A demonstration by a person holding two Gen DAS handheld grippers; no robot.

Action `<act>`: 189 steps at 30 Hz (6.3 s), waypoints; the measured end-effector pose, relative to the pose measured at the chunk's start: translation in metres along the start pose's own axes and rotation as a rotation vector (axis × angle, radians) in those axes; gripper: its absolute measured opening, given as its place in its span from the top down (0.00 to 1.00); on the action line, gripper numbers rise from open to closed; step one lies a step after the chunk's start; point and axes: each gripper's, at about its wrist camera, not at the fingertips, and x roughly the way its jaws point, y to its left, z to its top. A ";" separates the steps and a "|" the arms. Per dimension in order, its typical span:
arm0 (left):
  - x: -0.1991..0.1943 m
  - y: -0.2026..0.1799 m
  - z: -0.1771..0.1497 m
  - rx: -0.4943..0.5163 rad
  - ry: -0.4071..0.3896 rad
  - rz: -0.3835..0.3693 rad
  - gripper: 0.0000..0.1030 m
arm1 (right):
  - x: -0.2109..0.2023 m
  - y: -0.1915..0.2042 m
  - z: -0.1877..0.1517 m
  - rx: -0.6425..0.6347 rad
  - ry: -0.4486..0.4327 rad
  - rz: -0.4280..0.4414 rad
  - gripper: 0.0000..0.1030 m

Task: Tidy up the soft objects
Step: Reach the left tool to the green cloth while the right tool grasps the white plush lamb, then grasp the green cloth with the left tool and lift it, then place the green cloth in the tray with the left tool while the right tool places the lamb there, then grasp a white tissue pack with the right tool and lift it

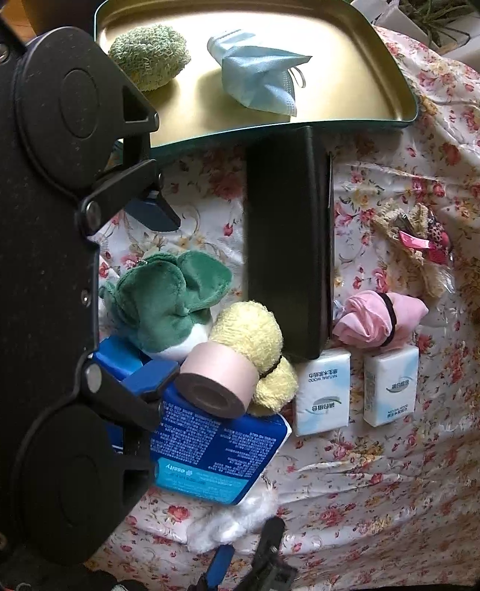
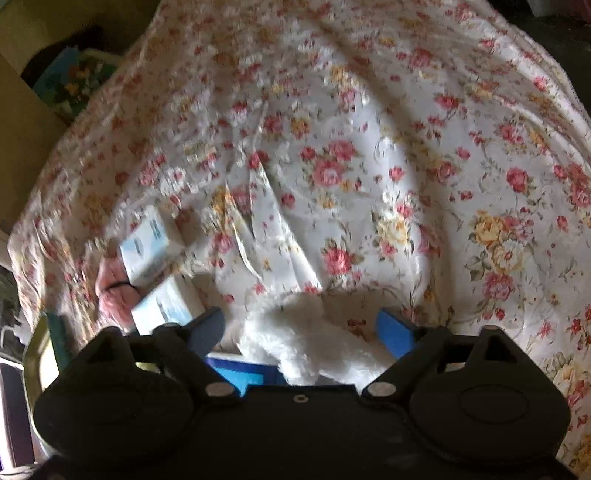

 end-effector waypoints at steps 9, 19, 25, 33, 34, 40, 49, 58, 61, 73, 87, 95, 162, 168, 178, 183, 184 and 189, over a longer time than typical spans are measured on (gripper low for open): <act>0.001 0.005 0.001 -0.032 0.008 -0.006 0.31 | 0.013 0.004 -0.002 -0.024 0.070 0.020 0.64; 0.001 0.009 0.002 -0.059 0.005 -0.017 0.31 | -0.030 0.004 0.000 -0.015 -0.142 0.090 0.66; 0.009 0.005 0.002 -0.061 0.026 -0.018 0.31 | -0.032 0.006 0.000 -0.030 -0.139 0.103 0.66; 0.029 -0.004 0.002 -0.056 0.082 -0.066 0.31 | -0.033 0.005 -0.001 -0.044 -0.144 0.112 0.65; 0.029 -0.005 0.002 -0.056 0.078 -0.061 0.31 | -0.033 0.005 -0.001 -0.044 -0.142 0.112 0.65; 0.032 -0.005 0.005 -0.044 0.087 -0.093 0.43 | -0.034 0.004 -0.001 -0.045 -0.147 0.116 0.65; 0.010 -0.004 0.003 -0.043 0.034 -0.097 0.46 | -0.031 -0.006 0.002 0.003 -0.136 0.100 0.65; -0.037 0.006 0.002 -0.052 -0.094 -0.089 0.46 | -0.018 -0.025 0.005 0.092 -0.071 0.027 0.65; -0.046 0.010 0.002 -0.057 -0.125 -0.086 0.46 | -0.017 -0.028 0.004 0.109 -0.058 0.018 0.65; -0.092 0.057 0.002 -0.154 -0.275 -0.032 0.46 | -0.040 -0.026 -0.023 0.129 -0.053 0.025 0.65; -0.117 0.128 -0.005 -0.320 -0.330 -0.010 0.46 | -0.111 0.018 -0.104 -0.102 0.016 0.085 0.65; -0.124 0.156 -0.008 -0.379 -0.341 0.014 0.46 | -0.110 0.064 -0.146 -0.238 0.177 0.249 0.65; -0.107 0.173 -0.002 -0.350 -0.333 0.132 0.31 | -0.054 0.190 -0.052 -0.325 -0.071 0.253 0.40; -0.102 0.150 0.003 -0.302 -0.319 0.110 0.31 | -0.057 0.134 -0.040 -0.250 -0.131 0.158 0.38; -0.093 0.106 0.011 -0.205 -0.301 0.066 0.31 | -0.041 0.104 -0.013 -0.163 -0.137 0.084 0.37; -0.087 0.088 0.014 -0.157 -0.295 0.062 0.31 | -0.026 0.124 0.003 -0.192 -0.128 0.080 0.32; -0.087 0.086 0.014 -0.149 -0.296 0.064 0.31 | -0.023 0.128 0.007 -0.199 -0.126 0.080 0.31; -0.082 0.077 0.014 -0.108 -0.297 0.081 0.31 | 0.001 0.154 0.023 -0.264 -0.127 0.064 0.25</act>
